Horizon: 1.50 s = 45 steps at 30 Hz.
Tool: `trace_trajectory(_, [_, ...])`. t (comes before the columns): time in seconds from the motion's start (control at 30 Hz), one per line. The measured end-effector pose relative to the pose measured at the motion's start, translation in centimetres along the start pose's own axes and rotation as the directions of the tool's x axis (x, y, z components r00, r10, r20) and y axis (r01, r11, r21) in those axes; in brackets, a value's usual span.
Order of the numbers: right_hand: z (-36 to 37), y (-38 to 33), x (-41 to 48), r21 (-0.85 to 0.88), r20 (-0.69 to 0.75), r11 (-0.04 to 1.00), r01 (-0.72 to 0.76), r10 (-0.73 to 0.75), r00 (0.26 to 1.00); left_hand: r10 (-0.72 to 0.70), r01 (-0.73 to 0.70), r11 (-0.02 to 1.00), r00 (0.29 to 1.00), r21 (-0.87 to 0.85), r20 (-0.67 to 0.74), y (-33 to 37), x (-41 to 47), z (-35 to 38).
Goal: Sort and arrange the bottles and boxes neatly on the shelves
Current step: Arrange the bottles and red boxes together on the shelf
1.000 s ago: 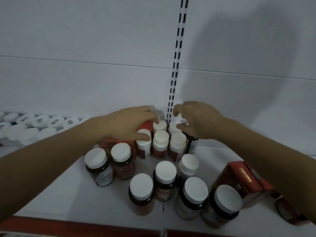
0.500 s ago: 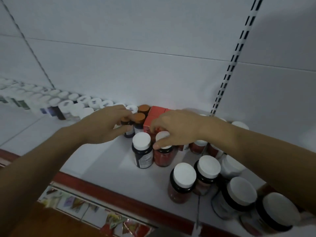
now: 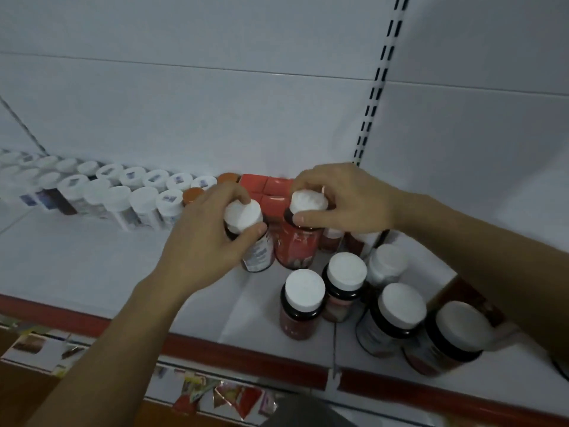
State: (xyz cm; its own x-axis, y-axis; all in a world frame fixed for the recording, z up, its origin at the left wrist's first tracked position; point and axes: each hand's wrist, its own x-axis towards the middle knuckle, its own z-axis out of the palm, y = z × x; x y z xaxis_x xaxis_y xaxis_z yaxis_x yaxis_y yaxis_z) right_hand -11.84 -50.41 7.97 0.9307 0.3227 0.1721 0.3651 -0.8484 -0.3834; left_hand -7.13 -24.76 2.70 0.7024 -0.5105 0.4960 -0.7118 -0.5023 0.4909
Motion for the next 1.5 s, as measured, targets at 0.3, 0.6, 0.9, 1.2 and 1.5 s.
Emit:
trace_trajectory(0.3, [-7.1,3.2,-6.2,0.122,-0.405,0.956,-0.265,0.292,0.867,0.008,-0.043,0.943,0.994,-0.329,-0.106,7.2,4.2,1.6])
trace_trajectory(0.6, [-9.5,8.9,-14.2,-0.010,-0.298,0.885,-0.466,0.442,0.846,0.085,-0.076,0.959,0.996,-0.271,0.022,12.8,7.0,5.9])
trace_trajectory(0.9, [-6.6,12.2,-16.2,-0.389,0.154,0.795,-0.466,0.555,0.818,0.007,-0.002,0.985,0.999,-0.171,0.032,14.1,7.7,7.2])
trace_trajectory(1.2, [-4.2,5.0,-11.3,-0.105,0.515,0.986,0.131,-0.059,0.855,-0.088,0.079,0.993,0.991,-0.089,-0.098,14.2,6.4,6.4])
trace_trajectory(1.5, [-5.6,9.4,-11.9,-0.184,0.323,0.982,0.040,0.022,0.946,-0.109,0.104,0.992,0.992,-0.064,-0.069,13.9,5.3,6.0])
